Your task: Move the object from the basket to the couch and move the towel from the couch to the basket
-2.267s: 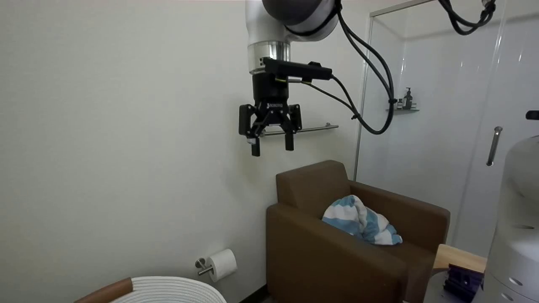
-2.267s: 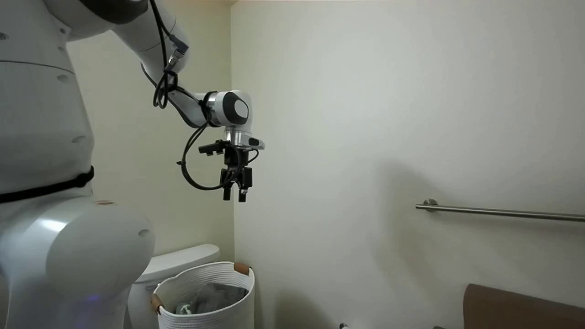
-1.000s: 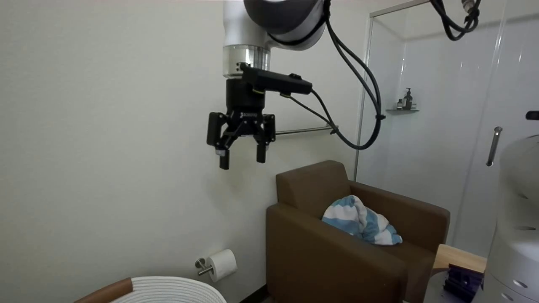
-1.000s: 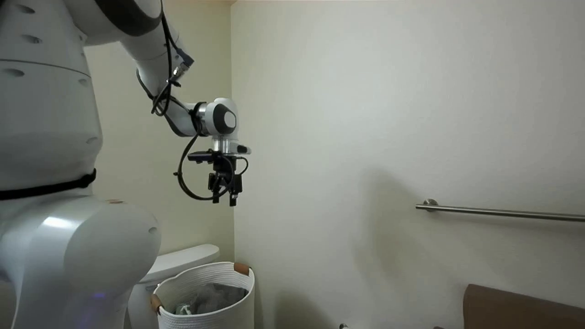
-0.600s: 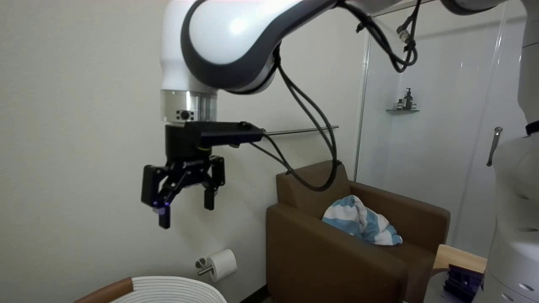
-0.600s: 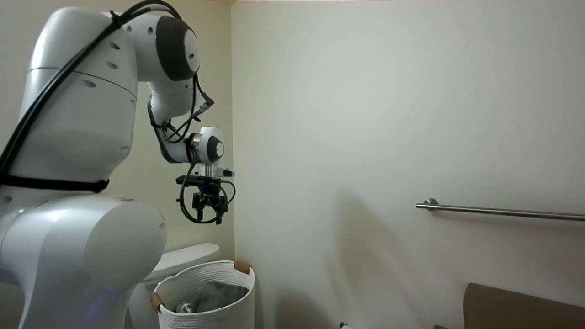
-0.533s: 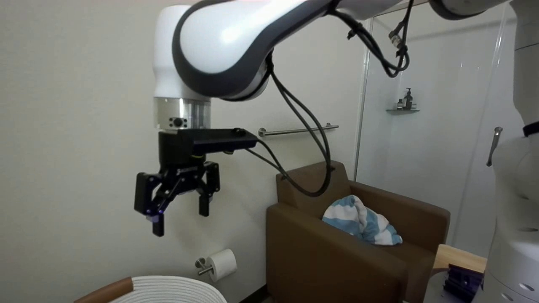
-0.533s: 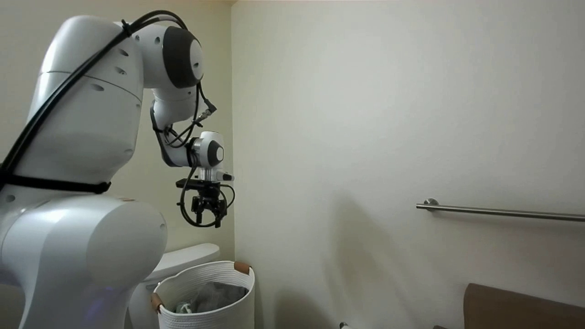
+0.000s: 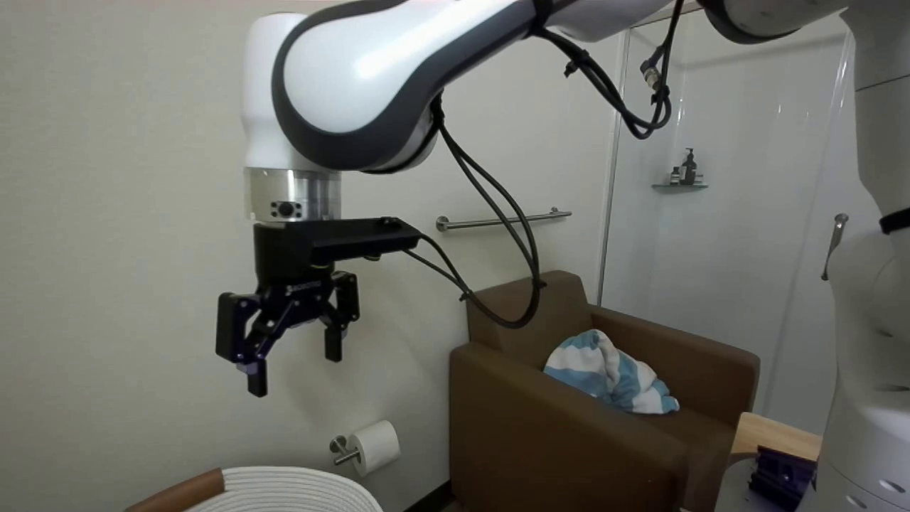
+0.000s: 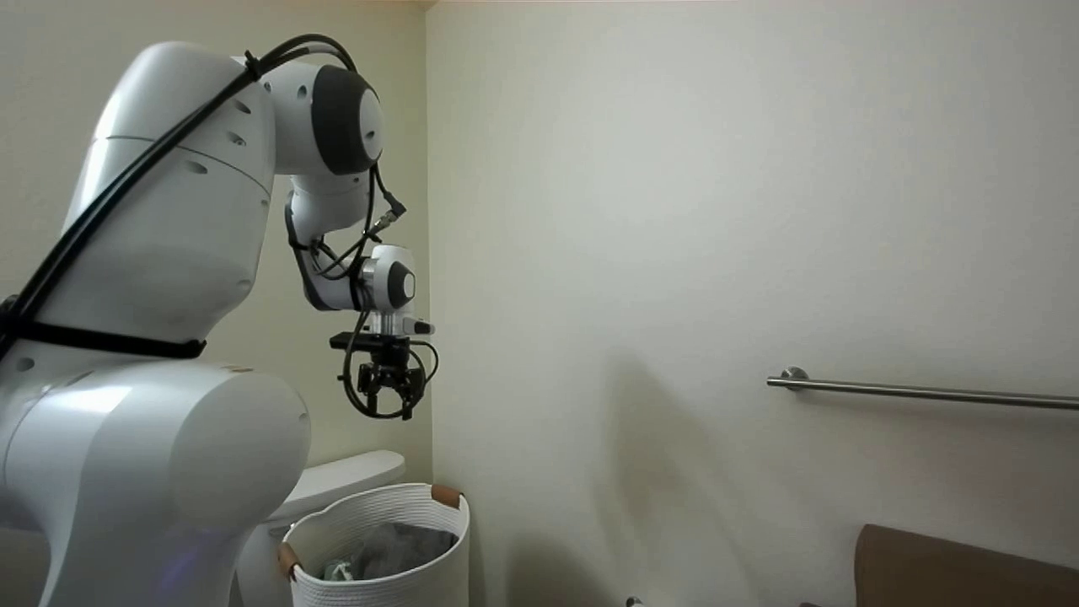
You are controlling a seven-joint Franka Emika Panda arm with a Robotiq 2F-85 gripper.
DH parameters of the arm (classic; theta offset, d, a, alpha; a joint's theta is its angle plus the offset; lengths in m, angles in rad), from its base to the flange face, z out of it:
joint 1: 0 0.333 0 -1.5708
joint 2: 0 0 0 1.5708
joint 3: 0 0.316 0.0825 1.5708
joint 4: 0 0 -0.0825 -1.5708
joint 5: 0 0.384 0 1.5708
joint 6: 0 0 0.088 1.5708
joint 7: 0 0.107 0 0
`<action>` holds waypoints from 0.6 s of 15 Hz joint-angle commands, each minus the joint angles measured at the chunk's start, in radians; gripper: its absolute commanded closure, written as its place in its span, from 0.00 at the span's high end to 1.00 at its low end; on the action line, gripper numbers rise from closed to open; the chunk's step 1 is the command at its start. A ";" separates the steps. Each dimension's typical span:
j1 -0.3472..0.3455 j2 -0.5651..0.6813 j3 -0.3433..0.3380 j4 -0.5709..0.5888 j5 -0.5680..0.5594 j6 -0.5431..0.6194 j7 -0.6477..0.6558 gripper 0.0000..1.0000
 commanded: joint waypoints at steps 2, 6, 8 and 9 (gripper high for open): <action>0.067 0.081 -0.042 0.154 -0.154 -0.072 -0.043 1.00; 0.080 0.204 -0.029 0.270 -0.103 -0.022 -0.194 1.00; 0.090 0.271 -0.026 0.312 -0.084 -0.007 -0.259 1.00; 0.095 0.305 -0.024 0.333 -0.075 -0.002 -0.288 1.00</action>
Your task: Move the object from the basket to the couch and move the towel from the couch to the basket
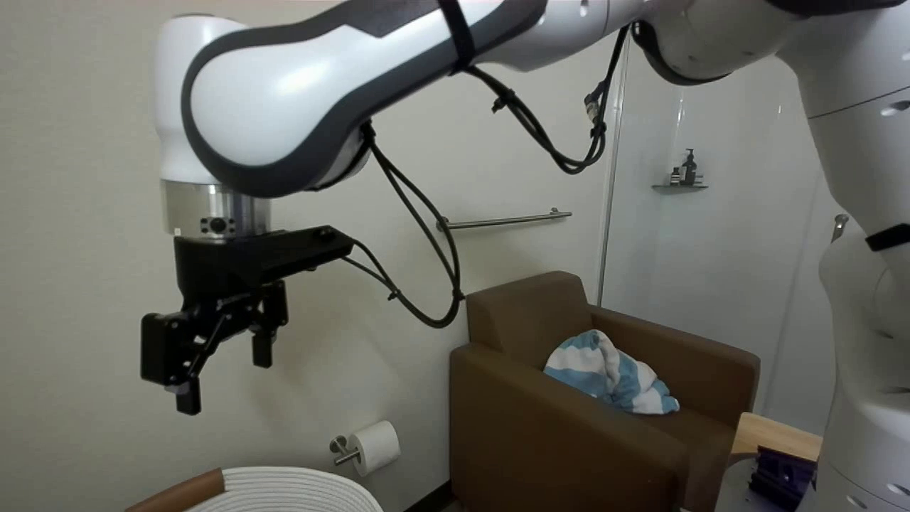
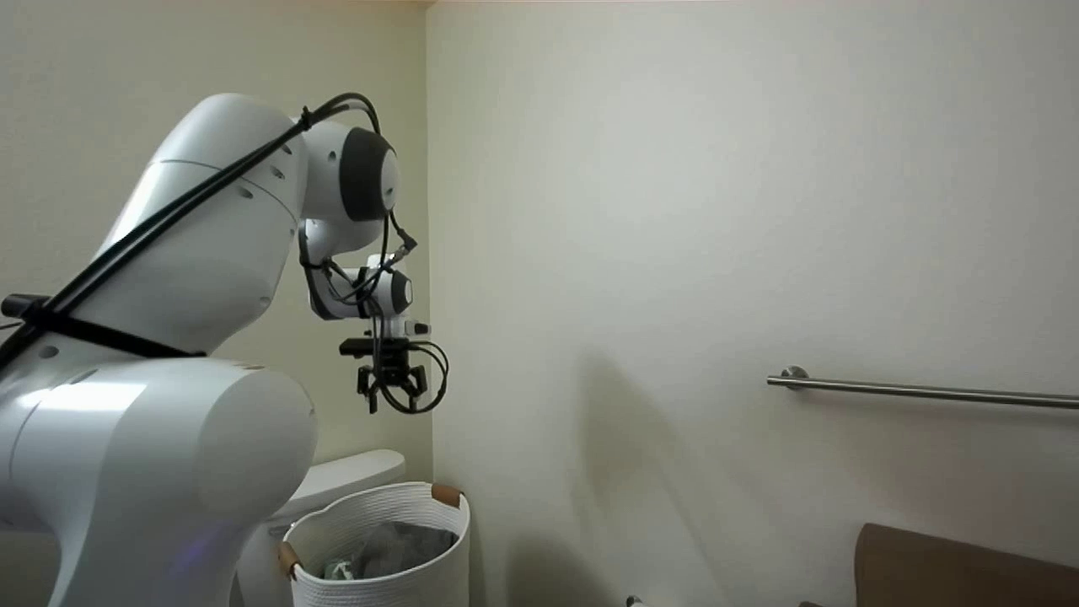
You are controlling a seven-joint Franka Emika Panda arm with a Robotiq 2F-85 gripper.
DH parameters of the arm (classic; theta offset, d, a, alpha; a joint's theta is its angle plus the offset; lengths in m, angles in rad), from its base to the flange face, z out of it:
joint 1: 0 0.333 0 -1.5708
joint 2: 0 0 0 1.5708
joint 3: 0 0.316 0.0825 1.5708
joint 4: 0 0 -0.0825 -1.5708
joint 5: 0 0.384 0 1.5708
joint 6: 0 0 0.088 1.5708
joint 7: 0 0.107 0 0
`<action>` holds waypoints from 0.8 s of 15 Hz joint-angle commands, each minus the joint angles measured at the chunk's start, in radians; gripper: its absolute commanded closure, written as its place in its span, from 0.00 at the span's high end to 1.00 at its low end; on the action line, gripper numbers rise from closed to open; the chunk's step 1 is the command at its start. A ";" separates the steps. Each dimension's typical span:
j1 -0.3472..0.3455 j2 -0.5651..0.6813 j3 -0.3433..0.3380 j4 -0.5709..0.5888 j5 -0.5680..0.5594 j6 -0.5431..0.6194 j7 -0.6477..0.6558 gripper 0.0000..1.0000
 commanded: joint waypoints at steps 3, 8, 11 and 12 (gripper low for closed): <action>0.041 0.194 -0.001 0.125 0.042 0.019 -0.147 1.00; 0.075 0.262 -0.018 0.148 0.049 0.013 -0.145 1.00; 0.079 0.297 -0.019 0.180 0.051 0.012 -0.155 1.00; 0.093 0.308 -0.026 0.195 0.041 0.005 -0.146 1.00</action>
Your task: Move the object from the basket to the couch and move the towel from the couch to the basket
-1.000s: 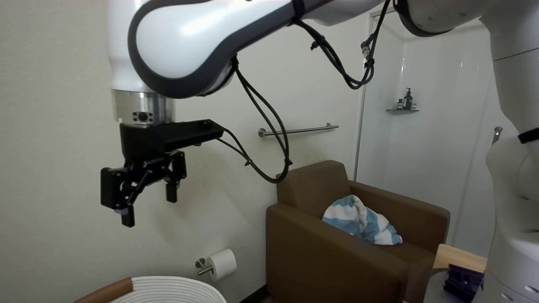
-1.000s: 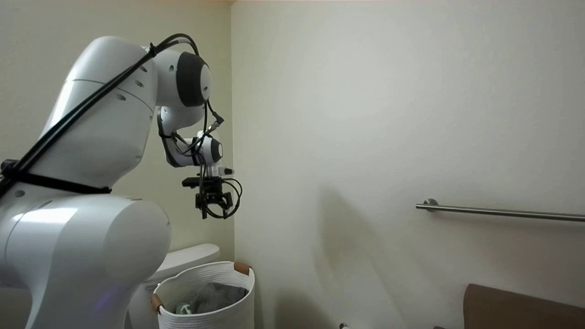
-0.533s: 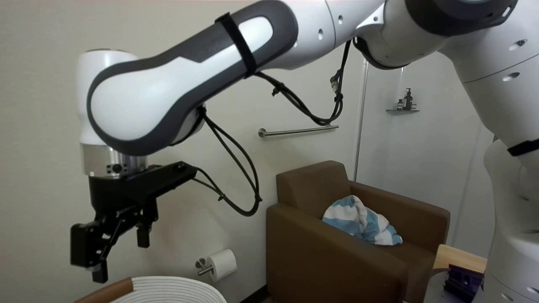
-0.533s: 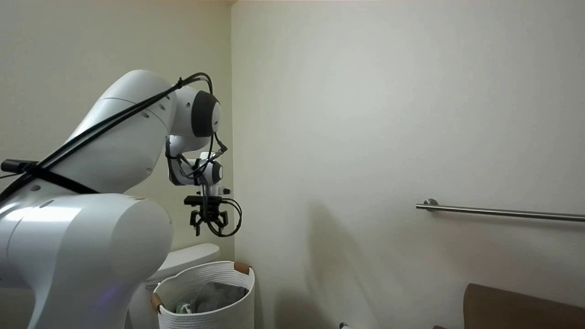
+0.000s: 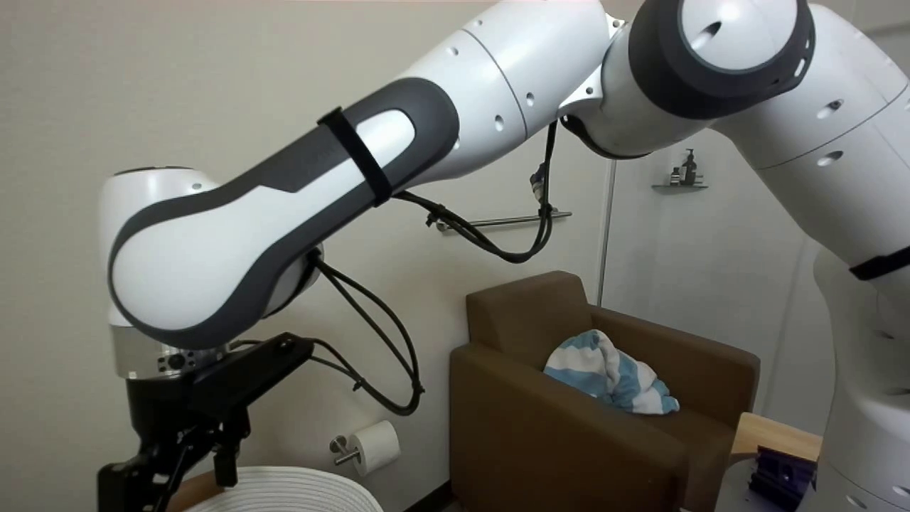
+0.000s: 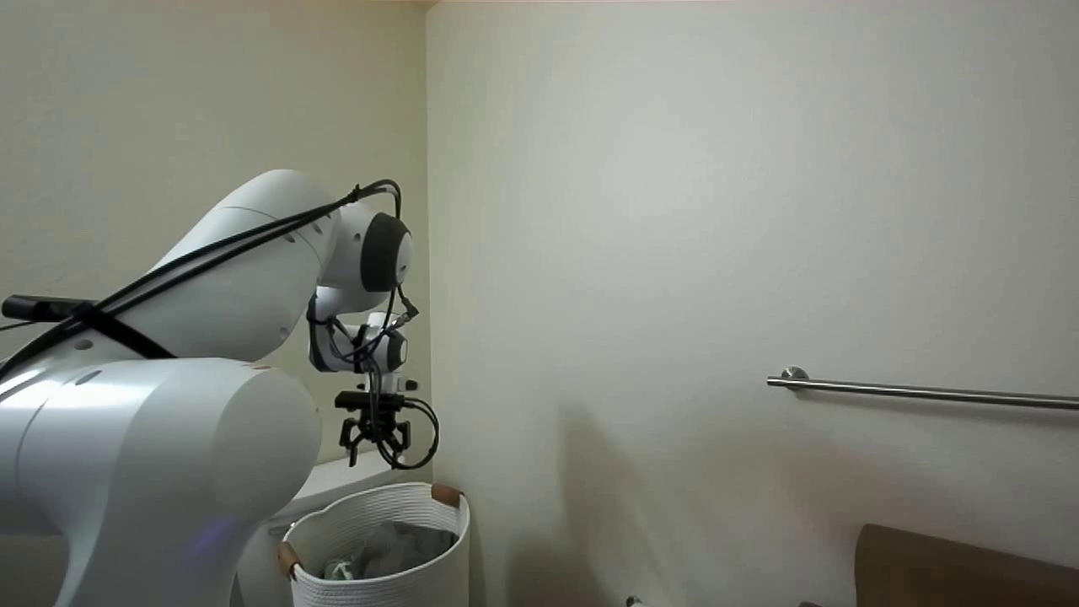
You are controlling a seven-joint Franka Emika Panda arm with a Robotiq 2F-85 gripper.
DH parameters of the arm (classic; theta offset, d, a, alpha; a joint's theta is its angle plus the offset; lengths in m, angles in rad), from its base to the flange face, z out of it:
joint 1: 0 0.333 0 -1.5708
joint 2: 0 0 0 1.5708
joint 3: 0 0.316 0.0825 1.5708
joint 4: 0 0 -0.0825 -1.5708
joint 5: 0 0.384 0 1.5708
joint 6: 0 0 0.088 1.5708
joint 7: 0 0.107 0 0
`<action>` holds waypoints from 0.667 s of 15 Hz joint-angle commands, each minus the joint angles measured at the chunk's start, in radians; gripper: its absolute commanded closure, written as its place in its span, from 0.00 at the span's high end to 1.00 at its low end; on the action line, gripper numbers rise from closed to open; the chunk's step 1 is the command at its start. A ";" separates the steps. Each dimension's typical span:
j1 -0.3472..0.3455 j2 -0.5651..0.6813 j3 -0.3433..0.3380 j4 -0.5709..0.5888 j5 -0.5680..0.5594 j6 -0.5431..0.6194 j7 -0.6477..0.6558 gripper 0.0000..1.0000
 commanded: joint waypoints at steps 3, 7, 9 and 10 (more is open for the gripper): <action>0.009 0.143 0.016 0.112 0.070 -0.088 -0.099 1.00; 0.034 0.292 0.008 0.210 0.103 -0.135 -0.130 1.00; 0.065 0.346 -0.019 0.249 0.090 -0.115 -0.067 1.00; 0.081 0.367 -0.037 0.271 0.085 -0.104 -0.029 1.00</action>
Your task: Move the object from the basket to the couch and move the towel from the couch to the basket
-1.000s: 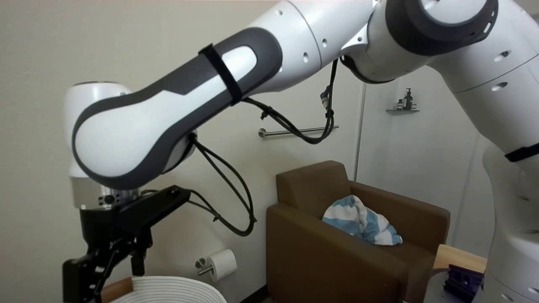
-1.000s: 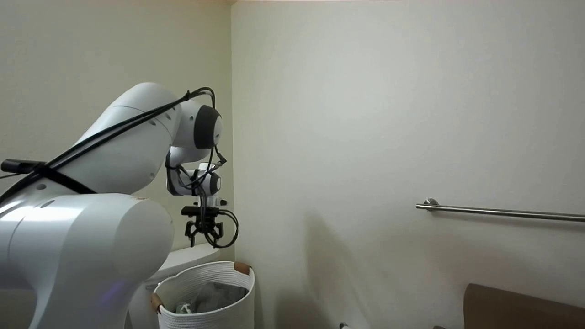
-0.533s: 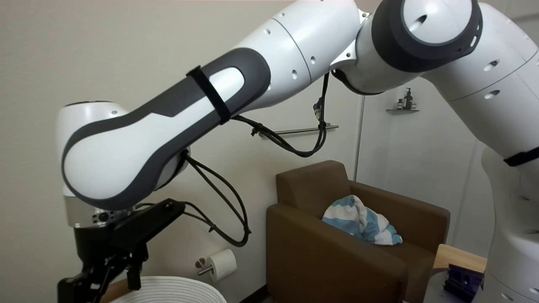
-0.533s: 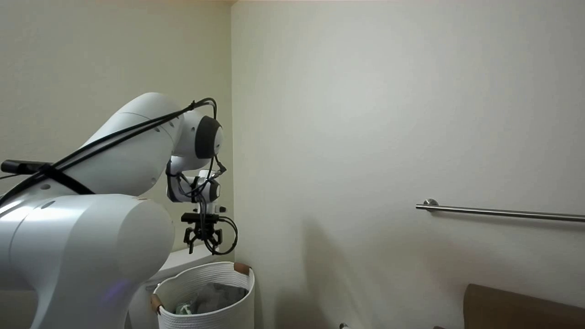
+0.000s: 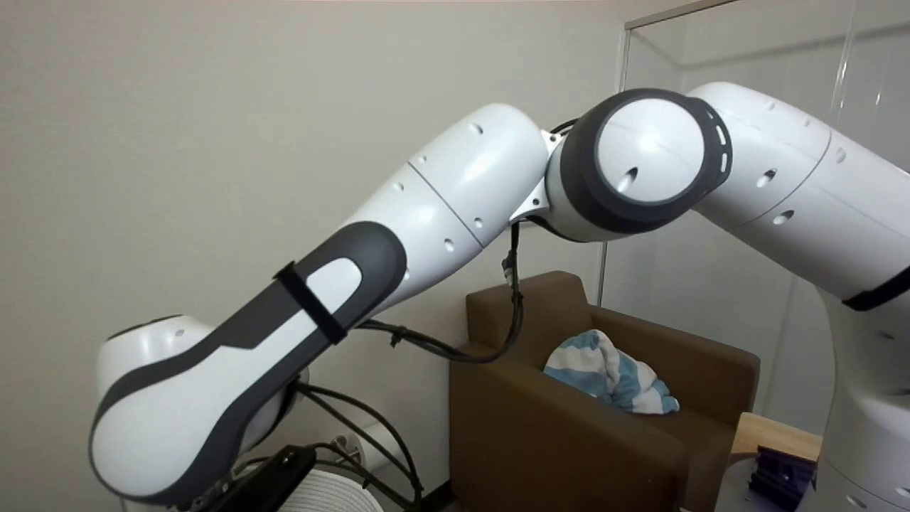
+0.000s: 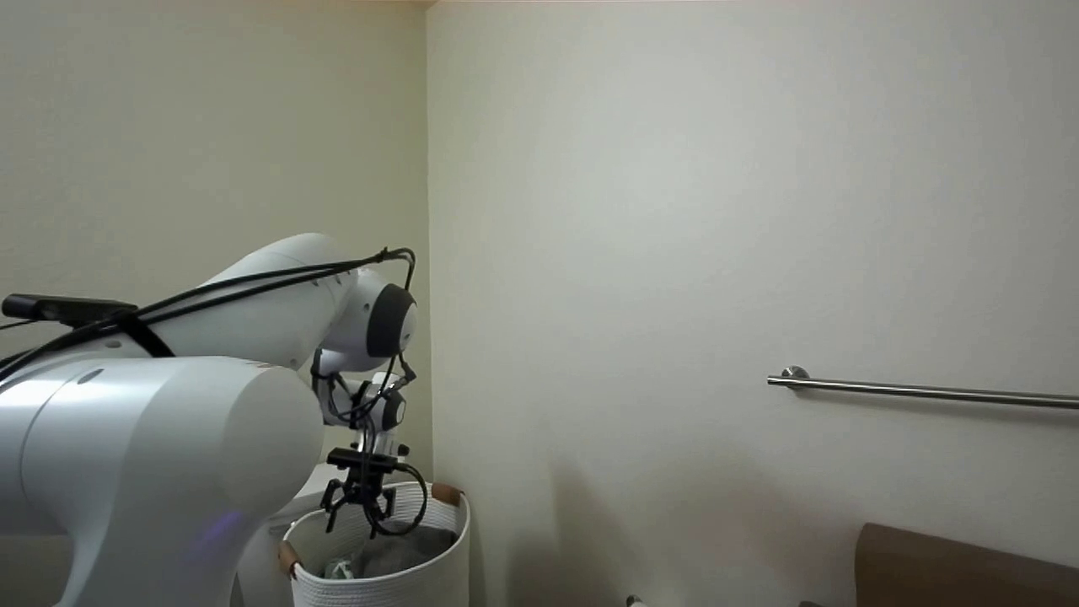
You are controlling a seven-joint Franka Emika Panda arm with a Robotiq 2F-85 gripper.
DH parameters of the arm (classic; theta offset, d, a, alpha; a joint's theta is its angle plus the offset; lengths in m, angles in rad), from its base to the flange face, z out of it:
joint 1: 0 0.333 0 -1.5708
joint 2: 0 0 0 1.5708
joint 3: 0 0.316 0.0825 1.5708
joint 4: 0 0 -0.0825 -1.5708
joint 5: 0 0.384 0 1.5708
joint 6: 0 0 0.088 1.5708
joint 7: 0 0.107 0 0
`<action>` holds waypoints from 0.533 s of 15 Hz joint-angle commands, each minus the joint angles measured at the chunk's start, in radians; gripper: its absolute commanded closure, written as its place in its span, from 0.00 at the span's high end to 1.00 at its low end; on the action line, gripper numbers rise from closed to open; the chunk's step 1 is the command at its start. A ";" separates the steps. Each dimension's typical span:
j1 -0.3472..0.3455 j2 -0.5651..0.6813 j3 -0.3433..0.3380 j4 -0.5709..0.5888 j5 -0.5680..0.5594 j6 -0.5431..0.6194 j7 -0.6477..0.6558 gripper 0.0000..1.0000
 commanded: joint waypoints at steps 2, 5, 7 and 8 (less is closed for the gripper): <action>0.094 0.081 -0.089 0.116 -0.010 0.051 0.180 1.00; 0.179 0.076 -0.157 0.129 -0.049 0.135 0.336 1.00; 0.243 0.088 -0.222 0.164 -0.088 0.130 0.444 1.00; 0.270 0.096 -0.255 0.184 -0.107 0.108 0.493 1.00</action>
